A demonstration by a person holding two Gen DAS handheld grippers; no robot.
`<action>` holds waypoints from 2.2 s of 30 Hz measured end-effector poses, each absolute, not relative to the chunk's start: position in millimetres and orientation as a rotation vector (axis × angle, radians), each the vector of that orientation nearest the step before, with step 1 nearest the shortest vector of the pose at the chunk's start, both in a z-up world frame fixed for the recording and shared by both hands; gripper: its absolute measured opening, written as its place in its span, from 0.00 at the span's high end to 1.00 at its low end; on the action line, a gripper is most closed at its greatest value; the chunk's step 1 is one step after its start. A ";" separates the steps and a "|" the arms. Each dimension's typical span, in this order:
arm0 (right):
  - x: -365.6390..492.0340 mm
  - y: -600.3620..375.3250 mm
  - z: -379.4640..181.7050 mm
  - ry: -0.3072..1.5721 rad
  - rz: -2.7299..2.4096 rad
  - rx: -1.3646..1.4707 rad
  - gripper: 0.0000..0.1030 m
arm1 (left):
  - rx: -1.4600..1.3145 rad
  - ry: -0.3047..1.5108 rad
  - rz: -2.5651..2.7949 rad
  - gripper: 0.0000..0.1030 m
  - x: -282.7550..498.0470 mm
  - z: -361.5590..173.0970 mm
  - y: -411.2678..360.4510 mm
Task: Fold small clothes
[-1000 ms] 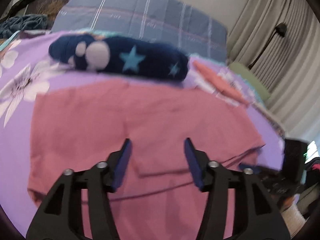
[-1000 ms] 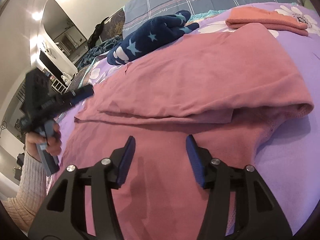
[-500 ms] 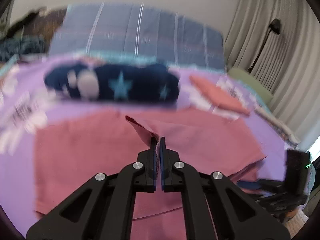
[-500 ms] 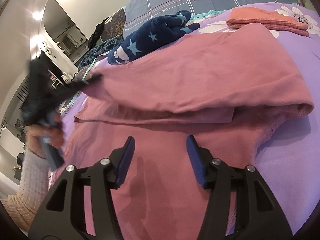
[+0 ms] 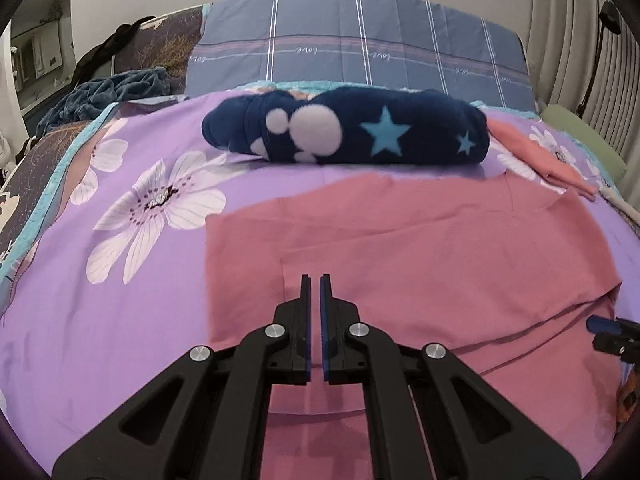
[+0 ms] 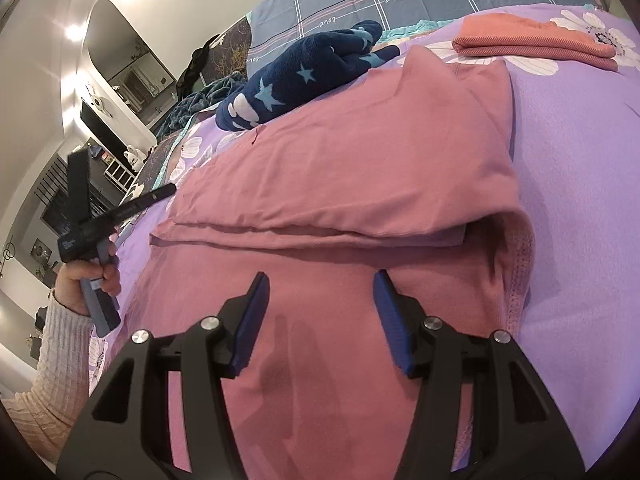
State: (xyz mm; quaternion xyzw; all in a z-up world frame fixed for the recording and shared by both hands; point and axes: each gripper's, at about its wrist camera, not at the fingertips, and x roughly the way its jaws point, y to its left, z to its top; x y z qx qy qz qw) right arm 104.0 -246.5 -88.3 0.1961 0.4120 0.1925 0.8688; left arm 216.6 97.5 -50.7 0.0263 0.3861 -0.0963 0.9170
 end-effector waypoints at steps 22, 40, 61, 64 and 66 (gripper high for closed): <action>104.6 -247.6 -89.2 0.861 0.411 0.421 0.45 | 0.068 0.781 -0.116 0.97 204.9 -35.1 107.2; 116.4 -269.6 -43.1 0.800 0.203 0.335 0.70 | 0.131 0.863 -0.249 0.47 202.4 -87.5 53.2; 219.0 -338.0 -40.5 0.822 -0.023 0.456 0.97 | 0.132 0.847 -0.244 0.45 201.7 -90.1 54.0; 238.6 -348.6 -64.8 0.919 -0.123 0.407 0.97 | 0.131 0.847 -0.245 0.44 201.5 -90.0 54.0; 236.2 -348.5 -65.9 0.905 -0.126 0.416 0.98 | 0.133 0.845 -0.244 0.44 201.3 -89.9 53.9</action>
